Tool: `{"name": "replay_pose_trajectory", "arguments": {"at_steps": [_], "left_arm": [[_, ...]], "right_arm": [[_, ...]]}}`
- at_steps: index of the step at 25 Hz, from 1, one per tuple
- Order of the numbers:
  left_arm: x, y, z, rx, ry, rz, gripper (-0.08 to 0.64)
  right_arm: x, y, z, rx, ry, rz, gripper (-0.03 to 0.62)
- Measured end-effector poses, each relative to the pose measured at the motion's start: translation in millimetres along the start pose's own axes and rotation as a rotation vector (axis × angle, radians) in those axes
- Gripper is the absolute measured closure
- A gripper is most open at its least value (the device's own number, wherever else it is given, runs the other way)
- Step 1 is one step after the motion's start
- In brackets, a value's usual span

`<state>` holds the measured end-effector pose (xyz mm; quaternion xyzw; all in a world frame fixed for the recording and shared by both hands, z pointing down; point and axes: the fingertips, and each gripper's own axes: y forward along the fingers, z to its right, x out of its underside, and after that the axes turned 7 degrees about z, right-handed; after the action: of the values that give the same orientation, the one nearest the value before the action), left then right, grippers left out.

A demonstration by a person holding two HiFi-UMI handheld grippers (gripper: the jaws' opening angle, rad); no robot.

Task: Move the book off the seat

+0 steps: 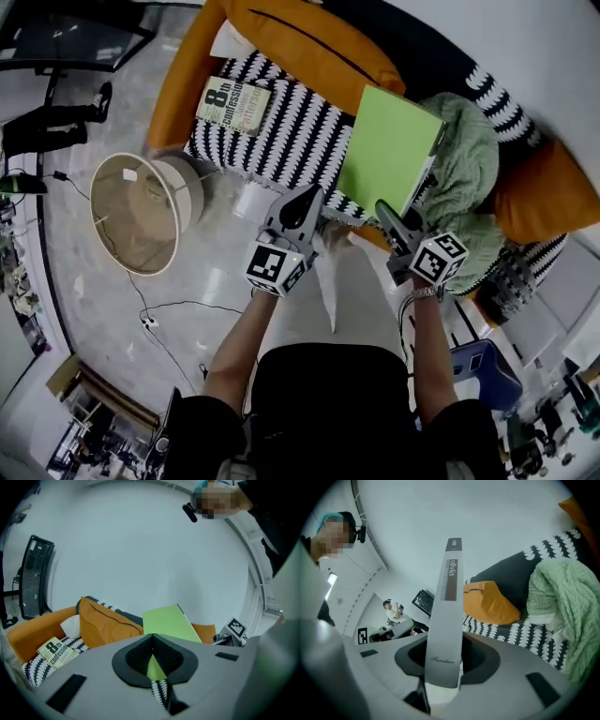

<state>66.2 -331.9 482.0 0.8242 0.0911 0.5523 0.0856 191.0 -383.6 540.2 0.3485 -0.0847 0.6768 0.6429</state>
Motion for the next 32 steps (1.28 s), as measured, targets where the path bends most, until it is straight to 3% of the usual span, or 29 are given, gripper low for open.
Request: {"name": "replay_pose_trajectory", "arguments": {"at_steps": [10,18,32], "left_arm": [[-108.3,-58.0,12.8,-0.061,0.062,0.116,0.549],[-155.7,-141.1,4.6,-0.203,0.045,0.239,0.549],[-197.9,-325.1,-29.6,-0.372,0.084,0.452,0.549]], "right_arm": [[-51.8,16.7,-133.9,-0.248,-0.104,-0.046,0.437],[-23.4,15.4,-234.3,-0.427,-0.065,-0.123,0.437],[29.6,23.1,-366.0,-0.530,-0.265,-0.174,0.437]]}}
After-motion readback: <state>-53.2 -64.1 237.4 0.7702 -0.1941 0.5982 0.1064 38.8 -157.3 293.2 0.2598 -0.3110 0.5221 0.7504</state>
